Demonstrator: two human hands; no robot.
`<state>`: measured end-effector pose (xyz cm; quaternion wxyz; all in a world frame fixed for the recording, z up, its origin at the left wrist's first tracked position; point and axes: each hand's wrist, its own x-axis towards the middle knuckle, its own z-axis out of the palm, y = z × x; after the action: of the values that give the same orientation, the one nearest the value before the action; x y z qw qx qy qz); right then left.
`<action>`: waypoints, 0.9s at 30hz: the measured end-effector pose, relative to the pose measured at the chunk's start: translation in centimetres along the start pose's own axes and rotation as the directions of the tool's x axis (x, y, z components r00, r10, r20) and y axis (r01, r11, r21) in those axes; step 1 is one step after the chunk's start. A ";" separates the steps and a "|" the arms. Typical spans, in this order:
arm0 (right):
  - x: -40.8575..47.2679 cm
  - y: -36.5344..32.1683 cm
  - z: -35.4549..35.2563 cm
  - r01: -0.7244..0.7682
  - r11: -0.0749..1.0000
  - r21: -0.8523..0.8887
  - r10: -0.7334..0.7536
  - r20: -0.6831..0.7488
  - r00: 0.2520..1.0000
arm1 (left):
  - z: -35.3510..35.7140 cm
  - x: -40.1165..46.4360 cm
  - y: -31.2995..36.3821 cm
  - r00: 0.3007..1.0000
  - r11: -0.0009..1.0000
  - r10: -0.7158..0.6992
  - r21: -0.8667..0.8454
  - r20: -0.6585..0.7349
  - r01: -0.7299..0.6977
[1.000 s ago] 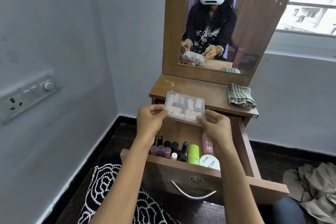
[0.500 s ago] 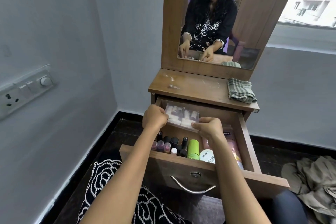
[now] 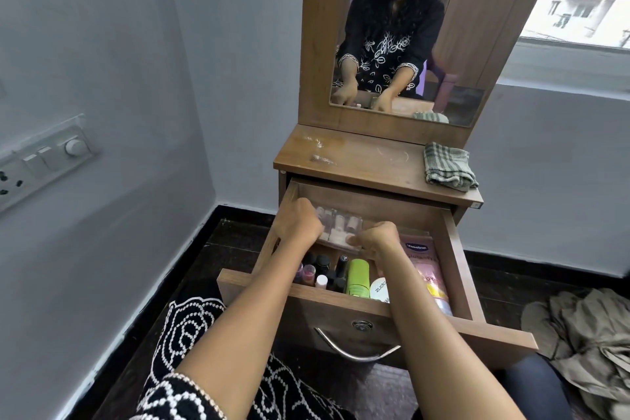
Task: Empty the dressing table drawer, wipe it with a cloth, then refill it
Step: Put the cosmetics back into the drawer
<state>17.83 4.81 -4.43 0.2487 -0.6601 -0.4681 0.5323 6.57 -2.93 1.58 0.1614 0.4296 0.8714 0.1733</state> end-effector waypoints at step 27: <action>-2.8 -0.5 -0.4 0.123 0.927 -0.355 -0.172 -0.109 0.979 | 0.7 0.4 0.5 0.996 0.996 -0.030 0.089 0.082 0.023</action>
<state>17.99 2.64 -2.56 0.1999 -0.6917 -0.5843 0.3744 7.01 -2.23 1.16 0.1808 0.4315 0.8764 0.1143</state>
